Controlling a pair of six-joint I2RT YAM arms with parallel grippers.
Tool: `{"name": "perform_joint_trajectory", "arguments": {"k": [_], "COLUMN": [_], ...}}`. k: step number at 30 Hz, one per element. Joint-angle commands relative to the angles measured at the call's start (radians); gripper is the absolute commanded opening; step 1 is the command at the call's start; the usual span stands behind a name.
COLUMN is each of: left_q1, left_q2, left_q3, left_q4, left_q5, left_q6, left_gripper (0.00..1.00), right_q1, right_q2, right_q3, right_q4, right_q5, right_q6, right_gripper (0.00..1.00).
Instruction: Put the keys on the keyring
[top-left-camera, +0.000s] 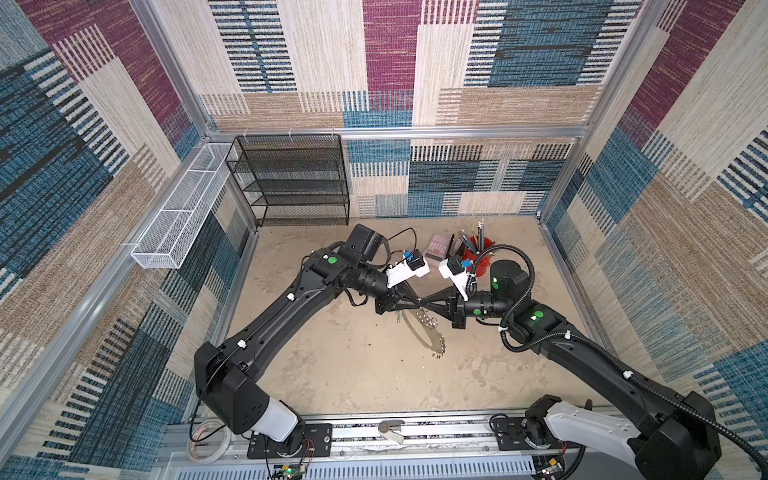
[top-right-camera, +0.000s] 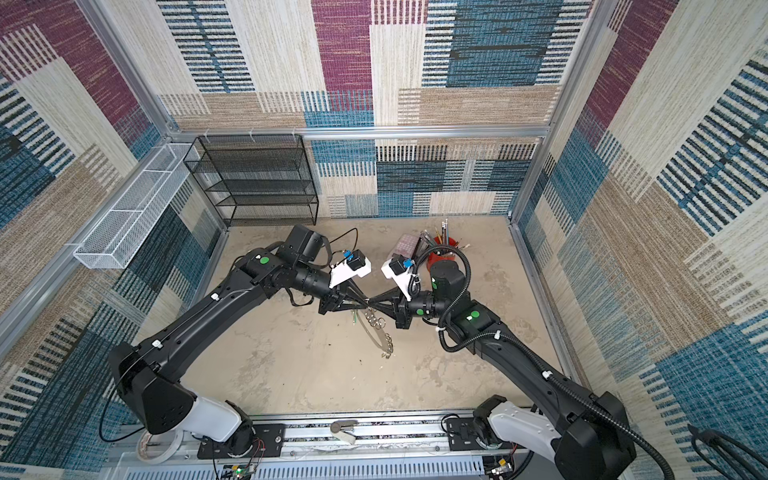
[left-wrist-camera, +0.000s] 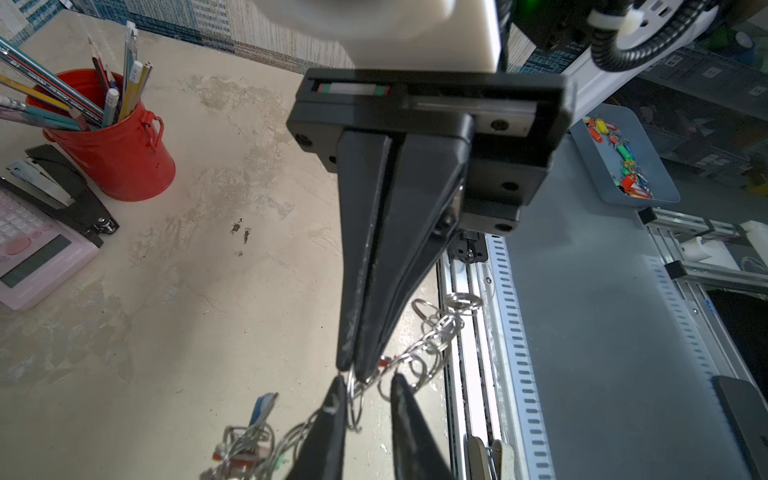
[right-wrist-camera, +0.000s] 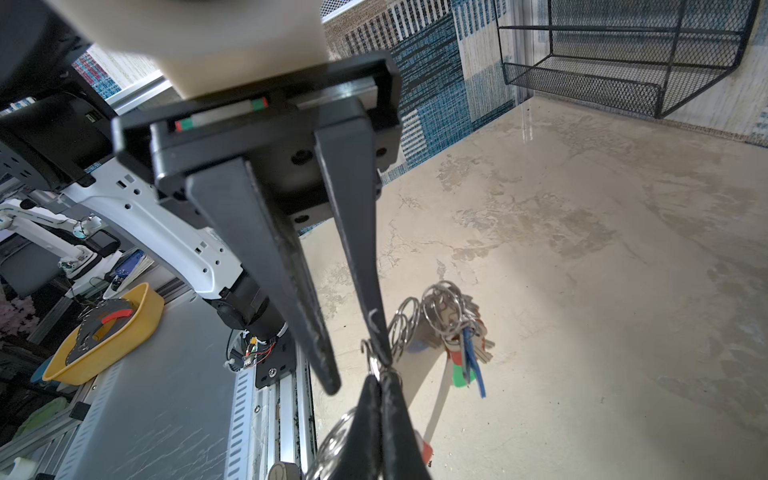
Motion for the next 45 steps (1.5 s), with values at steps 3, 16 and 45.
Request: {"name": "perform_joint_trajectory", "arguments": {"k": [3,16,45], "left_q1": [-0.003,-0.003,0.006], "left_q2": [0.007,-0.005,-0.176], "left_q3": [0.019,-0.018,-0.247], "left_q4": [-0.027,-0.032,0.394], "left_q5": [-0.007,0.017,-0.069], "left_q6": [0.035,0.037,-0.191], "left_gripper": [0.04,0.0,0.0], "right_q1": [0.003,0.003,-0.055], "right_q2": [-0.002,0.003,-0.071], "right_q3": [-0.002,0.004,-0.037], "right_q4": [0.052,0.057,0.13], "right_q5": [-0.003,0.008,0.026], "right_q6": [-0.002,-0.001,0.067], "right_gripper": [0.0,0.0,0.46]}}
